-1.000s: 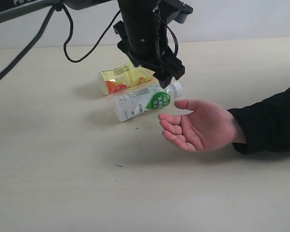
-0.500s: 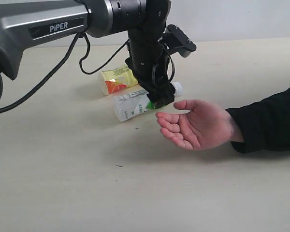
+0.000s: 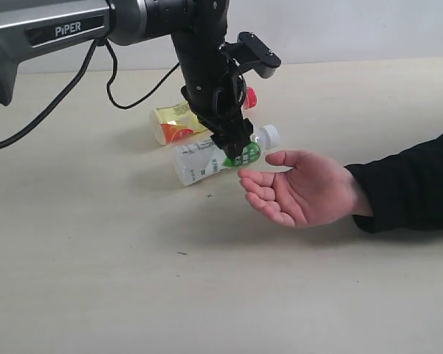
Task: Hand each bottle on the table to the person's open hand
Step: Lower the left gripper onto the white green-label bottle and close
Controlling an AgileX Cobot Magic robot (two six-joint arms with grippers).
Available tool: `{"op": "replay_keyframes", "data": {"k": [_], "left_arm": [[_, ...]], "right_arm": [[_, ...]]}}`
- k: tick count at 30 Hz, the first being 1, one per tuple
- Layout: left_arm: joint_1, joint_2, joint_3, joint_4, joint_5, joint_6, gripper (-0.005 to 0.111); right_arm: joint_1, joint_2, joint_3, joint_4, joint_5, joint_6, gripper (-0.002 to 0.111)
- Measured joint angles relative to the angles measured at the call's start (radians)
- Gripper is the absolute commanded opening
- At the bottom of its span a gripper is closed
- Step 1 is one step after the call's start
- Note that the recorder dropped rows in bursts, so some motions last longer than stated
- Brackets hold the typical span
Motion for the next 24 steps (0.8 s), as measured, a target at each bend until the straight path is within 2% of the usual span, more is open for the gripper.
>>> {"op": "replay_keyframes", "data": {"k": [9, 24], "left_arm": [[0.000, 0.006, 0.000, -0.050, -0.022, 0.041, 0.078], [0.000, 0.098, 0.000, -0.041, -0.041, 0.045, 0.078]], "right_arm": [[0.000, 0.000, 0.000, 0.000, 0.000, 0.000, 0.000], [0.000, 0.000, 0.000, 0.000, 0.000, 0.000, 0.000]]}}
